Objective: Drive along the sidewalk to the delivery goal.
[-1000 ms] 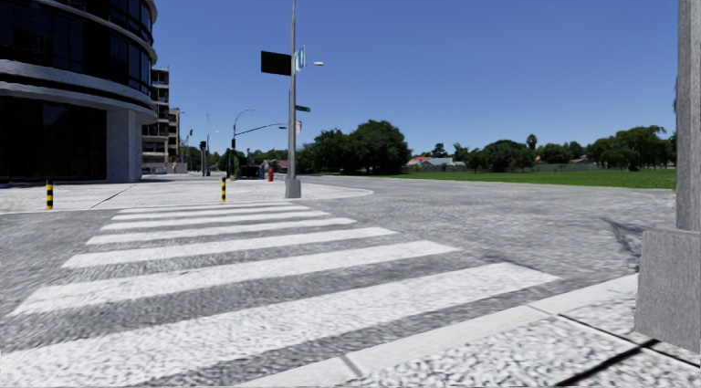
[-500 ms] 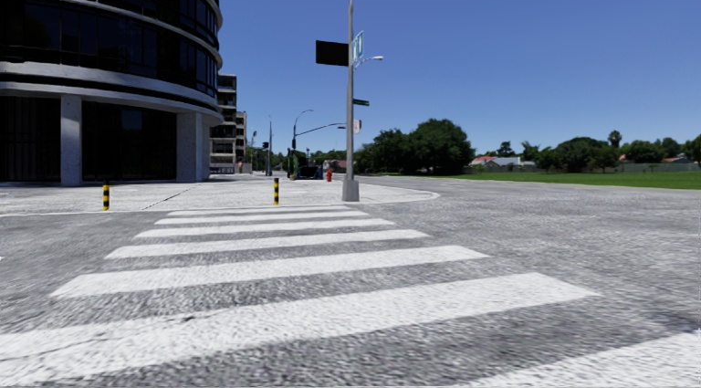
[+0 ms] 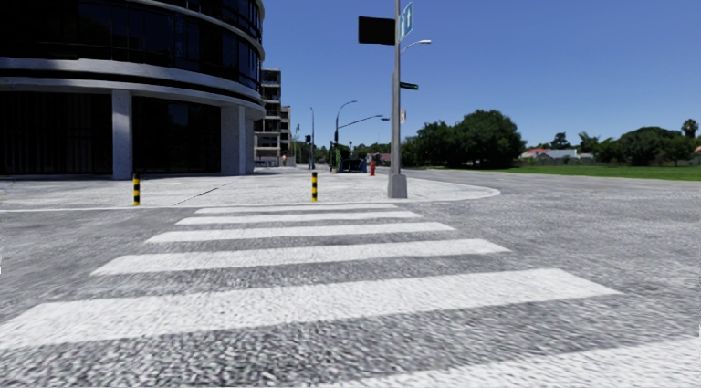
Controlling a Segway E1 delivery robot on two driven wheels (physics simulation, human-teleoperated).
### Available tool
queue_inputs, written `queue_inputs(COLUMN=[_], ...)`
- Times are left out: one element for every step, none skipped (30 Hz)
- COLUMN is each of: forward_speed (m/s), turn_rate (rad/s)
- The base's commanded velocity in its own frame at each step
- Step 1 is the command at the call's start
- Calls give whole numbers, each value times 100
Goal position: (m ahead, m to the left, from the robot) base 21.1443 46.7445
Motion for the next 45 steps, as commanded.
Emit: queue_inputs(forward_speed=[177,177,177,177,177,177,178,178,178,179,179,179,180,180,180,180,180,180,181,181,182,183,186,186,189,190,192,192,194,194,195,200,200,200,200,200,200,200,200,200,200,200,200,200,200], turn_rate=[47,47,47,47,47,47,47,47,47,47,47,47,46,40,34,34,28,20,7,7,0,0,0,0,0,0,0,0,0,0,0,3,3,12,16,18,18,20,20,20,20,21,21,21,21])
